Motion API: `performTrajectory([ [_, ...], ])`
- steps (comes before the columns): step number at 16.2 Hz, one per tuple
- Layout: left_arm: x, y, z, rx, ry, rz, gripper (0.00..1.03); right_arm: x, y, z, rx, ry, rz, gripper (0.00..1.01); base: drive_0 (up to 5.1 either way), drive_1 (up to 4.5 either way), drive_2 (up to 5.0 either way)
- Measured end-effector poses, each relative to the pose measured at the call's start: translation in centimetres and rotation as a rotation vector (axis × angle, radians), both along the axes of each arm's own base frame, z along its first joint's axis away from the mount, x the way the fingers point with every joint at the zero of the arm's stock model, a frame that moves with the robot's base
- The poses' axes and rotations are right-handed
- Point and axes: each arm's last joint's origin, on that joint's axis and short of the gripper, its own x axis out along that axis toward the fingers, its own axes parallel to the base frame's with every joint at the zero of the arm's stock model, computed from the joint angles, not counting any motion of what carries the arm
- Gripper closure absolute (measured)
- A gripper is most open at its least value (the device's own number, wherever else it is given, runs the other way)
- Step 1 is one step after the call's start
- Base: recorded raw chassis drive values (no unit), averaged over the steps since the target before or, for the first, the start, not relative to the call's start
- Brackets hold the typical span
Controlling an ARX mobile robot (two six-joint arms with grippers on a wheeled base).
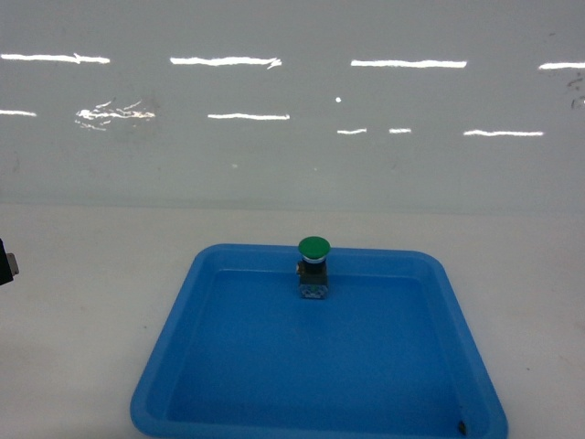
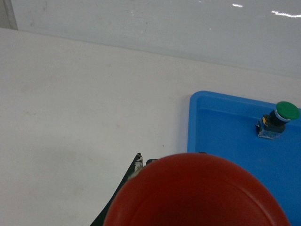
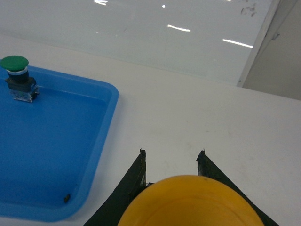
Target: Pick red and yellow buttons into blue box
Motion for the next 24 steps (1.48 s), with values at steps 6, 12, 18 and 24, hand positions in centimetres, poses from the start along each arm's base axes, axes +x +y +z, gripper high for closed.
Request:
performTrajectory([
  [6, -0.01, 0.01, -0.01, 0.001, 0.0, 0.002, 0.78, 0.0, 0.0, 0.0, 0.0, 0.0, 0.0, 0.73, 4.7, -3.81, -0.7],
  [12, 0.0, 0.0, -0.02, 0.0, 0.0, 0.0, 0.78, 0.0, 0.0, -0.01, -0.001, 0.001, 0.0, 0.73, 4.5, -4.09, -0.5],
  [18, -0.01, -0.01, -0.05, 0.0, 0.002, -0.001, 0.78, 0.01, 0.0, -0.01, -0.001, 0.001, 0.0, 0.73, 4.7, -3.66, -0.8],
  [24, -0.04, -0.01, -0.07, 0.001, 0.004, -0.001, 0.78, 0.01, 0.0, -0.01, -0.001, 0.001, 0.0, 0.73, 4.9, -2.32, -2.7],
])
